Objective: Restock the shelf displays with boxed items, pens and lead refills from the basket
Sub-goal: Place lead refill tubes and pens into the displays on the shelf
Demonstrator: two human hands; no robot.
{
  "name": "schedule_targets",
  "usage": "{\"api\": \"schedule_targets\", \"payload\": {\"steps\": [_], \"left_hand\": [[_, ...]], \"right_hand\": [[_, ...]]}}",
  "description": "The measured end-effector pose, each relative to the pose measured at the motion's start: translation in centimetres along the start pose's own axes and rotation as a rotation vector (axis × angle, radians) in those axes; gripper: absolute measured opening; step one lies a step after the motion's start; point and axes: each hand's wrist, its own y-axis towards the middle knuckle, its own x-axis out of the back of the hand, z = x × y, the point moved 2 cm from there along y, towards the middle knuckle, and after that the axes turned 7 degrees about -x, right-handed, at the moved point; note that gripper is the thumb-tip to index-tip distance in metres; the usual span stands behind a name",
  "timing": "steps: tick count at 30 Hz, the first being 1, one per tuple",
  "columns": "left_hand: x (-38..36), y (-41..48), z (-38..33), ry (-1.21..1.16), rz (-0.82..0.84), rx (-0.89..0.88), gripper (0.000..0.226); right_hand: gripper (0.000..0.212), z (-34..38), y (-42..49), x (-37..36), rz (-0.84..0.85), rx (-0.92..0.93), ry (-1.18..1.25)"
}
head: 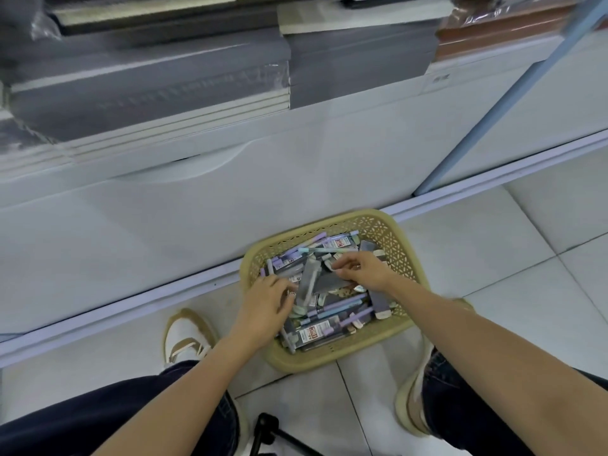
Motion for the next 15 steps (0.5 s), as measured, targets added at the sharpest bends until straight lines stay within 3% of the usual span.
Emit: {"api": "schedule_targets", "payload": {"steps": [2, 5, 8, 13, 15], "left_hand": [[-0.6, 0.1, -0.2, -0.050, 0.070, 0.077, 0.025], [-0.7, 0.1, -0.4, -0.171, 0.024, 0.160, 0.037], [-0.5, 0.4, -0.9, -0.397, 0.000, 0.211, 0.054], [2.0, 1.1, 0.0, -1.016, -0.400, 0.392, 0.028], [2.7, 1.2, 0.6, -1.213, -0.444, 0.401, 0.024]], "right_hand": [[0.019, 0.3, -0.2, 0.0, 0.048, 0.020, -0.046], [0.017, 1.1, -0.4, 1.0, 0.107, 0.016, -0.061], [0.015, 1.8, -0.6, 1.6, 0.165, -0.018, 0.217], [0.014, 3.3, -0.4, -1.3, 0.345, -0.045, 0.525], [0.014, 3.8, -0.2, -3.2, 0.396, -0.070, 0.652]]}}
